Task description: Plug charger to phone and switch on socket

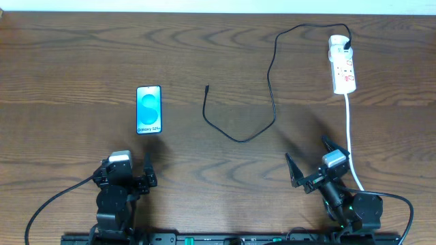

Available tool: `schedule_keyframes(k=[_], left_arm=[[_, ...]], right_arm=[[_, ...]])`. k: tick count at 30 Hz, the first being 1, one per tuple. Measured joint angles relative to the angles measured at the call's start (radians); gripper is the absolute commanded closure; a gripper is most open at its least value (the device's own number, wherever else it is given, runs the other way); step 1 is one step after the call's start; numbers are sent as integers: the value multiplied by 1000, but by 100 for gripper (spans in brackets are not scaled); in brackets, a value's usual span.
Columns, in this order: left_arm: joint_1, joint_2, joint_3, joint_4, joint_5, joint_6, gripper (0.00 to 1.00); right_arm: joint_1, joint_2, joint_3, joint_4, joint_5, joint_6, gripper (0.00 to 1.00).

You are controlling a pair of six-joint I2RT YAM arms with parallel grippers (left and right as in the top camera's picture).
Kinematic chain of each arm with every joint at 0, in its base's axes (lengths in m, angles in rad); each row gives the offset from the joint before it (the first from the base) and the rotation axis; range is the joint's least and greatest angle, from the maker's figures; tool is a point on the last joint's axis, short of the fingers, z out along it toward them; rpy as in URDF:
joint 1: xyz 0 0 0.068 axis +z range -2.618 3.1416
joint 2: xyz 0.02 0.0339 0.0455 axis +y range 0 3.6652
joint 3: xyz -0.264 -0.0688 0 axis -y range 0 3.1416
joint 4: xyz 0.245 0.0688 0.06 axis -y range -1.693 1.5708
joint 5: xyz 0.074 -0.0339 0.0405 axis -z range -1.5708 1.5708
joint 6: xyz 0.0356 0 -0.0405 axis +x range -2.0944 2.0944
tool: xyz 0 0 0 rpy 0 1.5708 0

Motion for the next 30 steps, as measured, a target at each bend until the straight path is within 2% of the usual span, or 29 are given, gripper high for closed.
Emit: schedule_keyframes(k=[25, 30], left_arm=[[0, 0, 0, 14, -22, 14, 7], [0, 0, -1, 43, 22, -1, 7]], right_arm=[[0, 0, 0, 19, 9, 0, 1], [0, 0, 0, 10, 9, 0, 1]])
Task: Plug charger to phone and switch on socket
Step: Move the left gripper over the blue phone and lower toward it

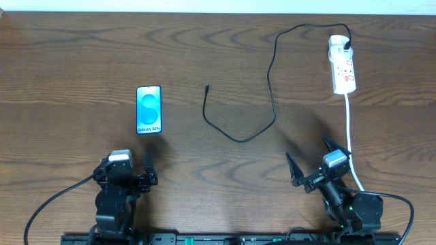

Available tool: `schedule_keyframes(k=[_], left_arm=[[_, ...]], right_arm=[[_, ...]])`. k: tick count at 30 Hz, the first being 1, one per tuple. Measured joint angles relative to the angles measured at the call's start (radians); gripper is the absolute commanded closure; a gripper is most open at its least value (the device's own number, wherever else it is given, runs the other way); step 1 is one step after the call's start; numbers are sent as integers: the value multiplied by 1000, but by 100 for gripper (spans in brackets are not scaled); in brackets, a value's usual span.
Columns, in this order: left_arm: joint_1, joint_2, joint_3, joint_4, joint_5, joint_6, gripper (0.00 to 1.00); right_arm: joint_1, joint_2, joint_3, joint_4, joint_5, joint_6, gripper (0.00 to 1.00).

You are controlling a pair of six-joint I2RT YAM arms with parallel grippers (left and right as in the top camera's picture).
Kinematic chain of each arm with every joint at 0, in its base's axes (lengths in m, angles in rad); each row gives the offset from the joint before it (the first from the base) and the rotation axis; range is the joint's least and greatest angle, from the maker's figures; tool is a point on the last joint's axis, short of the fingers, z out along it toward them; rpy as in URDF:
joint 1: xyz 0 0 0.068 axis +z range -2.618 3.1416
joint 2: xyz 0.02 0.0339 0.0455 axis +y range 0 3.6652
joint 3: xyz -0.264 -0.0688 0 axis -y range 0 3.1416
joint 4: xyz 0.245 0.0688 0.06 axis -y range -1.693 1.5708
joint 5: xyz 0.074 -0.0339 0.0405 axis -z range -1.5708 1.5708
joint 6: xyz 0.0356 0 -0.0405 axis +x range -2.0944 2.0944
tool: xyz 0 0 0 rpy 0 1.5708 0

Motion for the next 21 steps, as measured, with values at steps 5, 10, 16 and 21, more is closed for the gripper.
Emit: schedule_keyframes(k=[5, 10, 16, 21], left_arm=[[0, 16, 13, 2, 57, -1, 7], [0, 136, 117, 2, 109, -3, 7], [0, 390, 312, -2, 171, -3, 7], [0, 583, 462, -59, 201, -3, 7]], right_arm=[[0, 0, 0, -2, 0, 0, 1], [0, 14, 16, -48, 0, 0, 1], [1, 133, 145, -134, 25, -1, 1], [1, 280, 279, -179, 35, -3, 1]])
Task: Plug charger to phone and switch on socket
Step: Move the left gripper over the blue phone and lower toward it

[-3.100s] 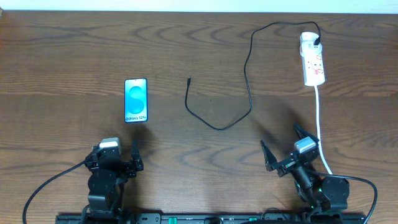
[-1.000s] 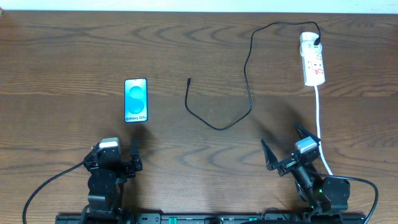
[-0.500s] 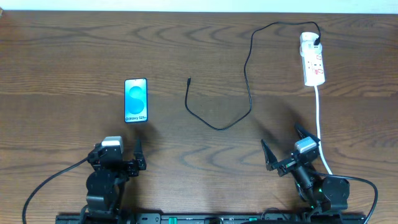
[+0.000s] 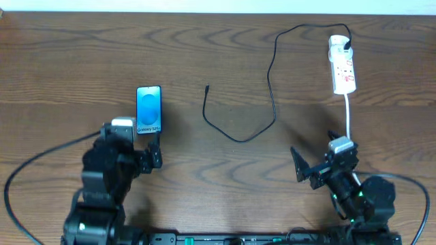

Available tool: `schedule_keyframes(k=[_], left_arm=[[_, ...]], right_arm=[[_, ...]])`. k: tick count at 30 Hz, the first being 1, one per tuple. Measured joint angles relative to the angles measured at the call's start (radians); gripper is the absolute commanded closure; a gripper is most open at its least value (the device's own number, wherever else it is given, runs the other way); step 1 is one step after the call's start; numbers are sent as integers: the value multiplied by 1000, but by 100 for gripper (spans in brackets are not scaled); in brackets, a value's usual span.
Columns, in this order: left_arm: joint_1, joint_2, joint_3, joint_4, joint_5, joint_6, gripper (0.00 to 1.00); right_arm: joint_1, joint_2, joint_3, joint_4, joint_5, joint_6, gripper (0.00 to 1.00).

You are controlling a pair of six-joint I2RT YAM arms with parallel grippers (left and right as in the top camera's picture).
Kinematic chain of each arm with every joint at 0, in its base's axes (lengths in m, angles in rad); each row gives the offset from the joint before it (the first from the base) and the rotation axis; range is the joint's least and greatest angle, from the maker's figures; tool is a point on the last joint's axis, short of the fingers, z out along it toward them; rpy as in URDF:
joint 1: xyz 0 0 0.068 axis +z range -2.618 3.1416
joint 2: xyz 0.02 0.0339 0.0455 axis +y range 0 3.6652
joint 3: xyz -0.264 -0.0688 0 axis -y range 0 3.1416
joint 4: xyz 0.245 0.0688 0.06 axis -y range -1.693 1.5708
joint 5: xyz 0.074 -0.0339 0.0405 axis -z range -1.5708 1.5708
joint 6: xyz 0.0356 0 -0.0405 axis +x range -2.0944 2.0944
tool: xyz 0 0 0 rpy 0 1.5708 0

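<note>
The phone (image 4: 149,109) lies face up at centre left, its blue screen lit. A black charger cable (image 4: 272,102) runs from its plug in the white power strip (image 4: 343,68) at the far right, loops down, and ends in a free connector (image 4: 207,87) right of the phone. My left gripper (image 4: 135,141) is open just short of the phone's near end, with one finger (image 4: 156,152) showing below its right corner. In the near right my right gripper (image 4: 315,155) stands open and empty, well short of the strip.
The strip's white cord (image 4: 349,116) runs down the right side past my right gripper. The strip carries red switches. Wooden table (image 4: 68,61) all around, with a pale wall along the far edge.
My left arm has moved away from the near edge and now sits right at the phone's near end. My right gripper has shifted a little forward and to the right. Phone, cable and strip lie unchanged.
At both earlier moments the two arms sat near the table's front edge, grippers open, with phone, cable and strip untouched. Now the left gripper is up at the phone and the right one slightly nearer the white cord.
</note>
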Motion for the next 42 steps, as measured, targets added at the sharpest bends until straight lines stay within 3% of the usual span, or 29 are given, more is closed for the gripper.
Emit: schedule_keyframes(k=[10, 19, 31, 36, 42], left_arm=[[0, 224, 225, -218, 48, 0, 7], [30, 576, 631, -525, 163, 17, 7], [38, 751, 678, -499, 233, 21, 7], [97, 821, 678, -453, 145, -43, 7], [166, 1038, 706, -401, 79, -66, 7]], right_arm=[[0, 302, 262, -181, 10, -1, 1], [1, 528, 531, -444, 10, -3, 1], [1, 657, 586, -520, -23, -2, 1], [1, 662, 586, -520, -64, -2, 1], [5, 663, 586, -509, -81, -2, 1]])
